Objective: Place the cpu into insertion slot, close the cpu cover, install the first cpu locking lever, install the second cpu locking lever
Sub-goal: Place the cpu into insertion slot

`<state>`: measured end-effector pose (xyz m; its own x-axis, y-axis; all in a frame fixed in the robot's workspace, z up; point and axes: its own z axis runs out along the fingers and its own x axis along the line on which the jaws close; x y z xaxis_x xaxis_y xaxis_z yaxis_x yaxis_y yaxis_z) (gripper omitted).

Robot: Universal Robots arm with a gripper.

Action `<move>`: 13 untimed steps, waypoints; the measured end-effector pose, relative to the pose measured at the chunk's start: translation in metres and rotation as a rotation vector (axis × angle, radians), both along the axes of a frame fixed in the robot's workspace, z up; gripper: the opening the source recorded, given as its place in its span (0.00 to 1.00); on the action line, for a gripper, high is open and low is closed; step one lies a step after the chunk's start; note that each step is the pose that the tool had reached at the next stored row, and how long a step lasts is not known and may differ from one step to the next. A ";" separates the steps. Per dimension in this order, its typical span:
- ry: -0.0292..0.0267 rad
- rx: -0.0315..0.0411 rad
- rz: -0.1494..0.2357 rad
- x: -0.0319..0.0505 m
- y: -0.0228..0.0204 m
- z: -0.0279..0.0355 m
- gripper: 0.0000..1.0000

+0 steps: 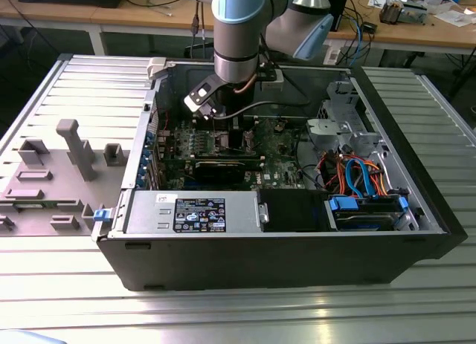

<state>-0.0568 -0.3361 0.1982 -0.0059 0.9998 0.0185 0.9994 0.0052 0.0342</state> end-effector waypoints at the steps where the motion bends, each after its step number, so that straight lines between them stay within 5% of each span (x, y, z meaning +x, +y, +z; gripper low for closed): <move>1: 0.0001 -0.0003 0.000 0.0000 0.0000 0.0010 0.69; 8: 0.0038 -0.0017 0.000 0.0000 0.0000 0.0164 0.67; 13: 0.0052 -0.0033 0.000 0.0001 0.0000 0.0209 0.36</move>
<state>-0.0566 -0.3361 0.2191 -0.0058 0.9999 0.0152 0.9996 0.0054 0.0290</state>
